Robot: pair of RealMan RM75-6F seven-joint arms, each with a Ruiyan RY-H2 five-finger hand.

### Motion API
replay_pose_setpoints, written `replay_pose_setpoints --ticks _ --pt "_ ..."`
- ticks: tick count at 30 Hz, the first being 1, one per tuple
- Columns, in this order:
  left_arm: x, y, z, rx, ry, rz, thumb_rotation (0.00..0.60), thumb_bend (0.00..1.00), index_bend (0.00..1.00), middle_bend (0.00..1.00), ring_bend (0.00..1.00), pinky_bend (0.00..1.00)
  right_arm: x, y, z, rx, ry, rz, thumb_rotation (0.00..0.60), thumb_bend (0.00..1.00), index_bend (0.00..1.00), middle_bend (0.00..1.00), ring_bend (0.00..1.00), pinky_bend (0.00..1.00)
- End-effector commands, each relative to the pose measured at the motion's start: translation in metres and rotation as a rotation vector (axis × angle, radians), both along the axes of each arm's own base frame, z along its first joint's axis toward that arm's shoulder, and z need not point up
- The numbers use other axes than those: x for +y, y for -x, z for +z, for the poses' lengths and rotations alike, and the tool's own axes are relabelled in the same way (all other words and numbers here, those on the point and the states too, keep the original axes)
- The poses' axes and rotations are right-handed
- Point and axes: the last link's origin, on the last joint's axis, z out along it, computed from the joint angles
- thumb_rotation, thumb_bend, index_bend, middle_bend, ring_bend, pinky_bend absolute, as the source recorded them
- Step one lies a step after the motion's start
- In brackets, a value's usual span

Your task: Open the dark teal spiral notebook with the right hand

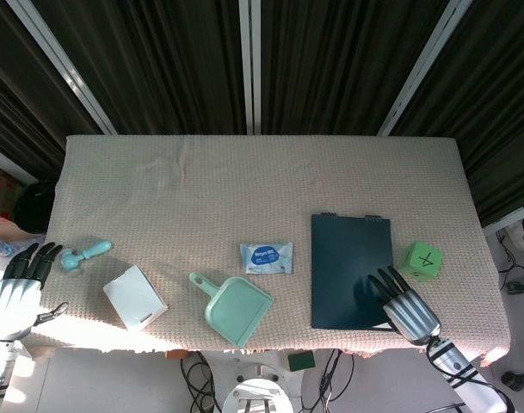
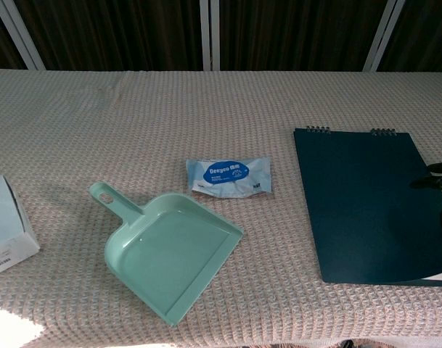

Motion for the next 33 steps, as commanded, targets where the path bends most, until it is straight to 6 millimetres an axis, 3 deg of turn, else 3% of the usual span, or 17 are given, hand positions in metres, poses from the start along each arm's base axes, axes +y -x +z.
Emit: replay_pose_setpoints --ticks 1,21,33 --pt "0.000 0.000 0.000 0.000 0.000 -0.001 0.600 0.03 0.09 0.08 0.05 0.14 0.000 0.000 -0.001 0.000 -0.005 0.000 0.600 0.52 0.97 0.08 0.00 0.00" --pt "-0.004 0.000 -0.002 0.001 -0.006 -0.001 0.600 0.03 0.09 0.08 0.05 0.14 0.004 0.000 0.002 -0.066 -0.059 0.041 0.600 0.52 1.00 0.14 0.00 0.00" --pt "-0.008 -0.004 -0.003 0.002 -0.008 -0.018 0.600 0.03 0.09 0.08 0.05 0.14 0.025 0.001 0.033 -0.111 -0.084 0.071 0.600 0.47 1.00 0.21 0.00 0.00"
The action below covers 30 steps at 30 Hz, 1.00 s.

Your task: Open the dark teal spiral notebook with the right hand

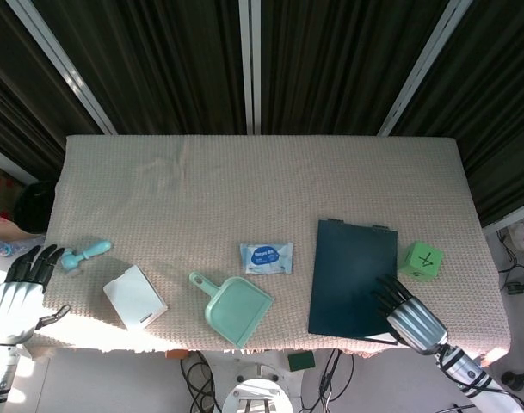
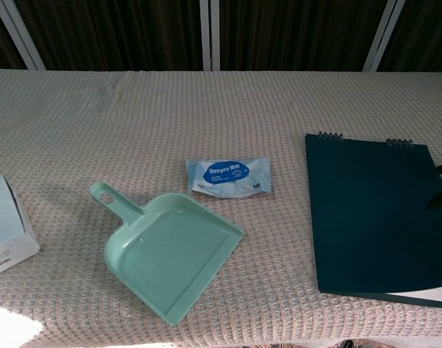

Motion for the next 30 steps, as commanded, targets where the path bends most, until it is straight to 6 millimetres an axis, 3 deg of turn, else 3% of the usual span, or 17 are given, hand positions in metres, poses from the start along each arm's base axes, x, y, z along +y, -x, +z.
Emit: replay_pose_setpoints --ticks 1,6,12,20,30 --pt "-0.002 0.000 0.000 0.001 -0.002 0.001 0.600 0.03 0.09 0.08 0.05 0.14 0.010 -0.001 0.011 -0.012 -0.010 0.001 0.600 0.47 1.00 0.21 0.00 0.00" --pt "-0.004 0.000 -0.001 0.003 -0.002 0.000 0.600 0.03 0.09 0.08 0.05 0.14 0.012 -0.005 0.028 -0.051 0.049 0.016 0.600 0.48 1.00 0.23 0.00 0.00" --pt "-0.004 -0.003 -0.002 0.005 0.002 -0.010 0.600 0.03 0.09 0.08 0.05 0.14 -0.011 -0.023 0.022 -0.135 0.156 0.102 0.600 0.48 1.00 0.27 0.00 0.00" --pt "-0.004 0.001 0.002 0.008 -0.006 0.006 0.600 0.03 0.09 0.08 0.05 0.14 -0.080 -0.061 0.003 -0.237 0.252 0.125 0.600 0.52 1.00 0.31 0.00 0.00" --pt "0.003 0.007 0.005 0.007 -0.004 0.034 0.600 0.03 0.09 0.08 0.05 0.14 -0.198 -0.100 -0.009 -0.263 0.278 -0.137 0.600 0.54 1.00 0.34 0.01 0.00"
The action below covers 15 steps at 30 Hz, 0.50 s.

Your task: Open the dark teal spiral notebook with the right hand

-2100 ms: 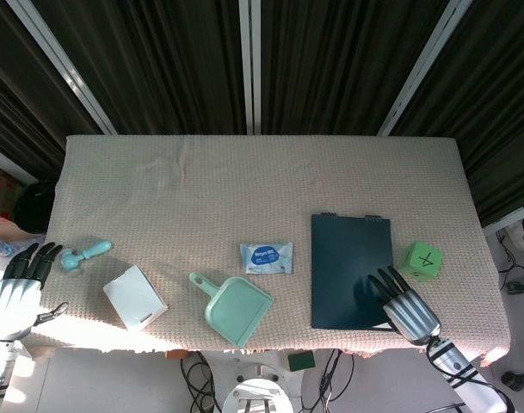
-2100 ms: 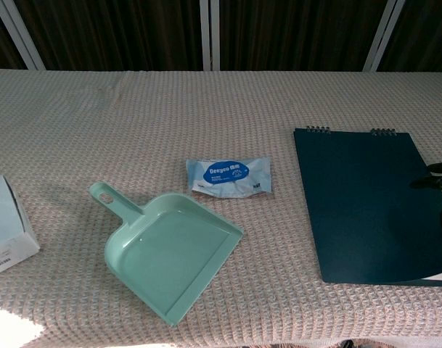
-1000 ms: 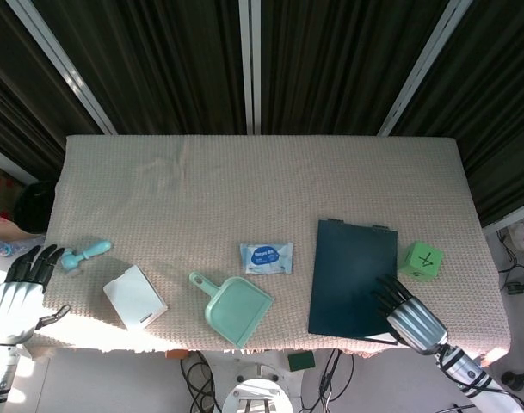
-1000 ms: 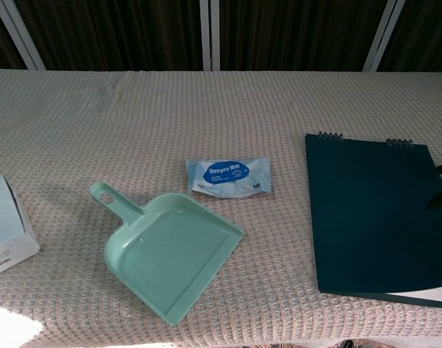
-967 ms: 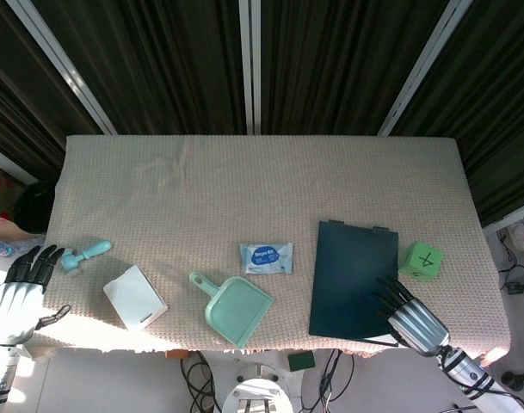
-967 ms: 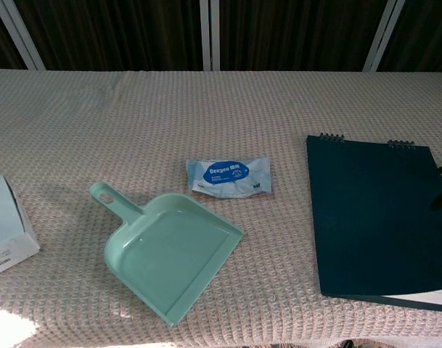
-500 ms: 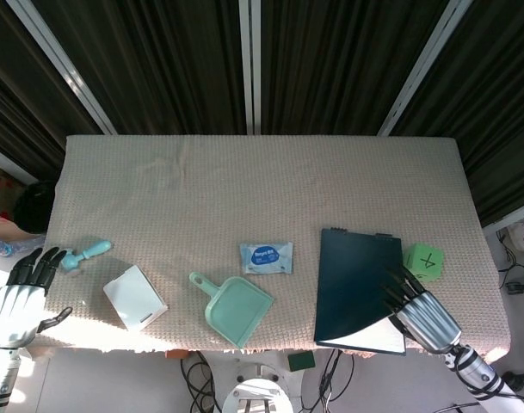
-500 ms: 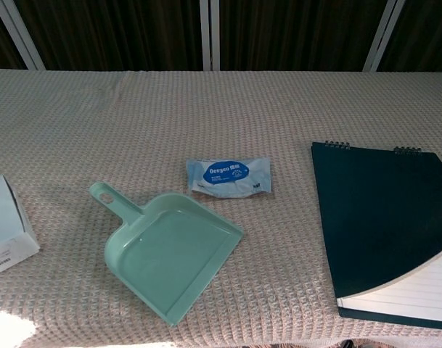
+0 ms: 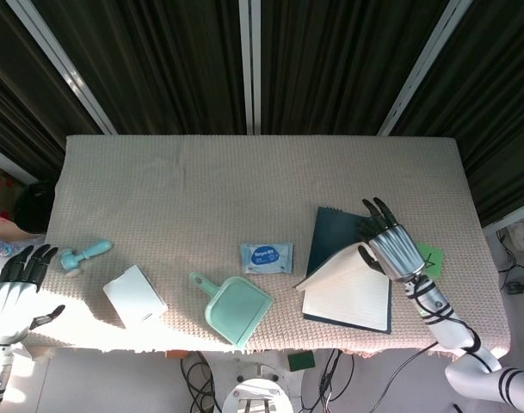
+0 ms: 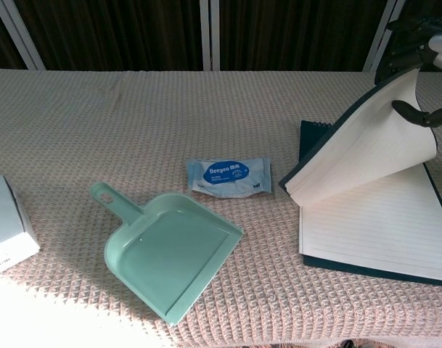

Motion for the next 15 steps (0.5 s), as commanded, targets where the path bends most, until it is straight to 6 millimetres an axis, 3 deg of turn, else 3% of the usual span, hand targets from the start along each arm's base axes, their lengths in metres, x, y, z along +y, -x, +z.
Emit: replay_pose_setpoints --ticks 1,8,11,15 --pt "0.002 0.002 0.000 0.000 0.003 0.008 0.600 0.03 0.09 0.08 0.05 0.14 -0.064 -0.025 -0.005 -0.037 0.009 -0.134 0.600 0.54 1.00 0.34 0.01 0.00" --pt "0.009 0.006 0.003 0.009 -0.004 0.038 0.600 0.03 0.09 0.08 0.05 0.14 -0.135 -0.028 0.004 -0.200 0.103 -0.359 0.600 0.56 1.00 0.35 0.02 0.00" --pt "0.013 0.007 0.004 0.012 0.000 0.046 0.600 0.03 0.09 0.08 0.05 0.14 -0.163 -0.019 0.006 -0.356 0.102 -0.527 0.600 0.58 1.00 0.36 0.02 0.00" --pt "0.019 0.006 0.003 0.018 0.007 0.051 0.600 0.03 0.09 0.08 0.05 0.14 -0.191 -0.007 0.010 -0.433 0.144 -0.676 0.600 0.58 1.00 0.36 0.03 0.00"
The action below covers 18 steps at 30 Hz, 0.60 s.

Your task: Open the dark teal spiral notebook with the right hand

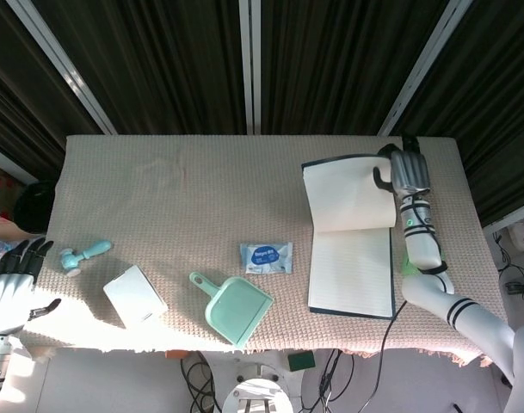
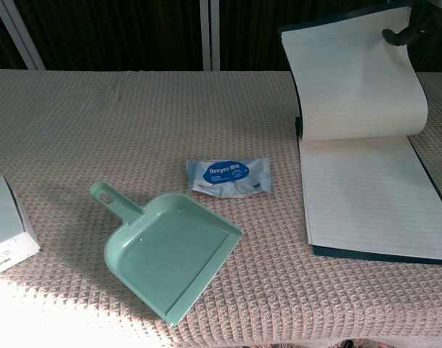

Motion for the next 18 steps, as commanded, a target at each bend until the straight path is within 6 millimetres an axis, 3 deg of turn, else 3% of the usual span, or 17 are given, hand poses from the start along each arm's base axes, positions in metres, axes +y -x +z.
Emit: replay_pose_setpoints --ticks 1,9,18 --pt "0.004 -0.001 -0.001 0.004 0.004 0.002 0.600 0.03 0.09 0.08 0.05 0.14 -0.041 -0.002 -0.005 -0.174 0.033 -0.177 0.600 0.58 1.00 0.36 0.03 0.00" --pt "0.013 -0.001 -0.003 0.012 0.016 0.022 0.600 0.03 0.09 0.08 0.05 0.14 -0.064 0.003 0.002 -0.252 0.106 -0.281 0.600 0.58 1.00 0.37 0.04 0.00" --pt "0.016 0.001 -0.006 0.015 0.027 0.033 0.600 0.03 0.09 0.08 0.05 0.14 -0.066 0.008 0.009 -0.248 0.142 -0.289 0.600 0.54 1.00 0.36 0.04 0.00"
